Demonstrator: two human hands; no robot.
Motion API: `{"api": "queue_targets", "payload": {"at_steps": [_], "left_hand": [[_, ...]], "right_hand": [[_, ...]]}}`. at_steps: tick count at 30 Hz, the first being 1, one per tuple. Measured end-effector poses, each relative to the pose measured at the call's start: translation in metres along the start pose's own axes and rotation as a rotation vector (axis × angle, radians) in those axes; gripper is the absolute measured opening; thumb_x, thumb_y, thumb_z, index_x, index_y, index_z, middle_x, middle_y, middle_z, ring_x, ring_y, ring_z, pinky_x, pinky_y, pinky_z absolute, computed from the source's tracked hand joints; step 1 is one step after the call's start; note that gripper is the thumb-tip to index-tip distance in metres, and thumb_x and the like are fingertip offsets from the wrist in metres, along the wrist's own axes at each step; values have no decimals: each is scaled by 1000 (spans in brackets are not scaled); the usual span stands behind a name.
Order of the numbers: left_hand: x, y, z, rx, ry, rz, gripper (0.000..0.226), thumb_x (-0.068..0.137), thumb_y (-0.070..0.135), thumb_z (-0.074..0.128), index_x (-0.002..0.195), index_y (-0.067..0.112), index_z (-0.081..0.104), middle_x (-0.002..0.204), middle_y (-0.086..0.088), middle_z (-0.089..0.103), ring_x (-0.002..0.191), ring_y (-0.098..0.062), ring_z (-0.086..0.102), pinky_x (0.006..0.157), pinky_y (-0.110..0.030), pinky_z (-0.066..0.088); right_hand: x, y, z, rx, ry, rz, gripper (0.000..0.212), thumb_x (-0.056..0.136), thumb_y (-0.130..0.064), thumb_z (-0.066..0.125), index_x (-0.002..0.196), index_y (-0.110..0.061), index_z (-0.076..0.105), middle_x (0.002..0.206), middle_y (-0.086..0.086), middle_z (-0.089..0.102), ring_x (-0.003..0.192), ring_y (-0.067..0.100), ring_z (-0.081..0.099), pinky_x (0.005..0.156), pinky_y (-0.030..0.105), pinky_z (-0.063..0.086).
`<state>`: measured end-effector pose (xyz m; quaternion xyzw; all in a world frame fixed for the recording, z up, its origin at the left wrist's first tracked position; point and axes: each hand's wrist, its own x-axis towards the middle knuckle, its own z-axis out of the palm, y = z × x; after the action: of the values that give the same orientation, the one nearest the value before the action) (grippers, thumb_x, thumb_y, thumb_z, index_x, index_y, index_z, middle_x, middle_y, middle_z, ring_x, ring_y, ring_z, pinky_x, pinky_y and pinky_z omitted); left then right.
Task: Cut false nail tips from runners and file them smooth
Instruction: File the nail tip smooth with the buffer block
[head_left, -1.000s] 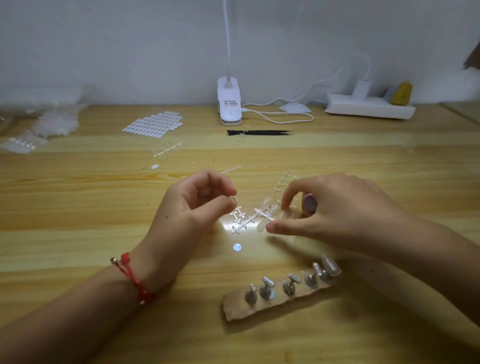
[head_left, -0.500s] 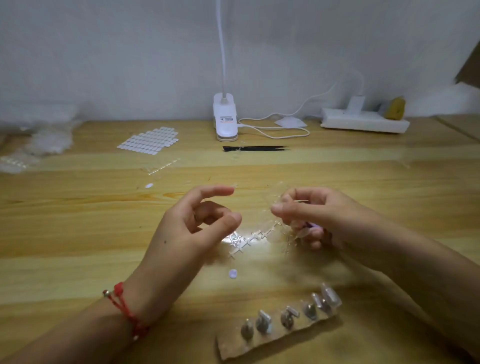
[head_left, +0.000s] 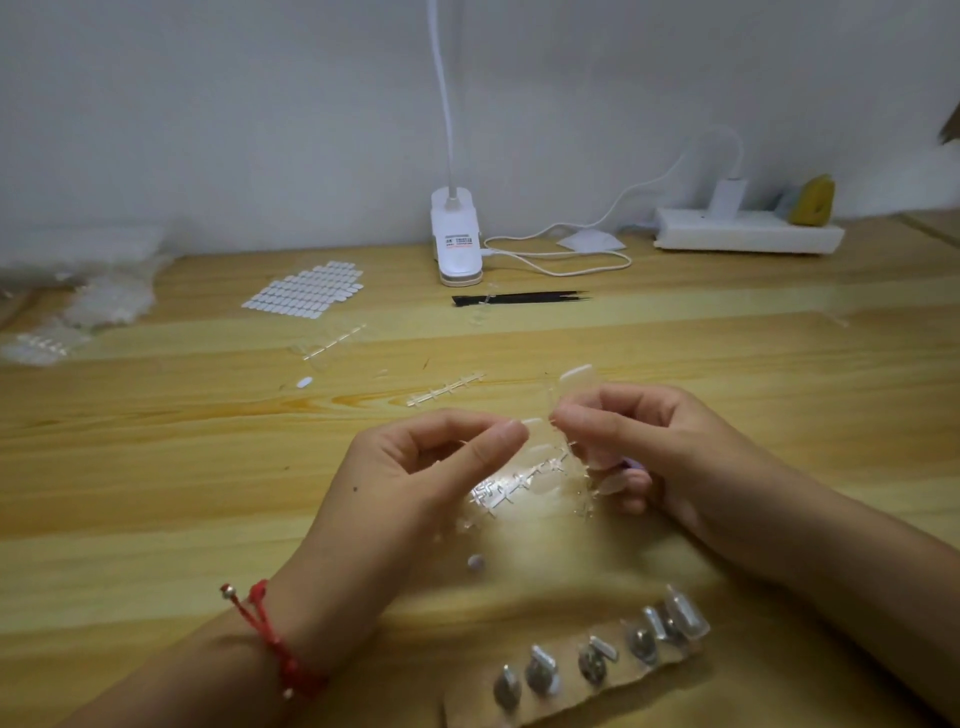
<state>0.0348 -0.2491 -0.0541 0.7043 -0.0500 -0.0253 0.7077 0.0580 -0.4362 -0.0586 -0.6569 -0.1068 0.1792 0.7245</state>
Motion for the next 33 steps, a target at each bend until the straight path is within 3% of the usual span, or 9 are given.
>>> {"api": "queue_targets", "payload": {"at_steps": [4,9,13,17,19,22,25,30,33], "left_hand": [[0,-3,-2,-28,-49,21,23,64,38,71,77,20,77,51,15,55,46,3,46,46,-7,37],[0,-3,-3,10,-122,66,21,68,36,69,76,18,77,50,19,54,44,6,45,48,-3,34],[0,-4,-2,43,-144,106,29,66,43,68,82,21,78,54,19,58,45,6,45,48,-2,33],[0,-8,-2,-9,-21,89,18,60,43,70,64,25,73,48,17,52,43,4,44,46,-5,34],[1,-9,-2,-27,45,118,18,58,41,71,53,24,67,46,16,49,42,3,43,46,-5,34],[3,-12,-5,-31,121,148,20,61,32,81,53,22,65,50,11,46,45,-1,37,47,-8,34],[5,-15,-8,-65,133,116,13,68,36,67,64,24,71,57,2,42,49,-6,36,45,-11,33],[3,-14,-7,-27,32,118,15,70,39,65,72,27,74,56,8,46,51,-2,40,47,-9,34],[2,-13,-7,10,25,108,12,73,37,70,71,25,71,56,6,46,51,-3,40,47,-10,34]], "right_hand": [[1,1,1,11,30,-8,13,67,-31,79,63,-22,71,54,-10,47,44,4,34,42,14,32],[-1,-1,0,-29,-66,1,14,65,-32,83,64,-23,73,56,-7,49,44,3,38,43,13,36],[-2,-1,-1,-95,-114,2,16,69,-40,75,67,-24,73,56,-9,50,45,2,39,44,12,37],[1,2,2,-87,23,1,20,60,-35,86,61,-22,70,55,-6,45,44,5,35,38,13,32],[0,4,5,-205,101,-27,25,57,-40,87,60,-24,69,54,-6,47,43,7,39,36,15,32],[0,4,9,-403,97,-50,33,61,-54,78,82,-30,73,62,-9,61,50,3,54,41,14,38],[3,4,4,-193,132,5,42,73,-56,65,102,-27,71,77,-4,60,55,3,47,40,17,33],[6,6,0,112,189,29,38,93,-12,35,112,-14,68,92,10,60,57,10,49,49,22,45],[4,5,0,324,95,47,37,89,-2,42,114,-4,69,87,12,63,65,15,58,61,26,54]]}}
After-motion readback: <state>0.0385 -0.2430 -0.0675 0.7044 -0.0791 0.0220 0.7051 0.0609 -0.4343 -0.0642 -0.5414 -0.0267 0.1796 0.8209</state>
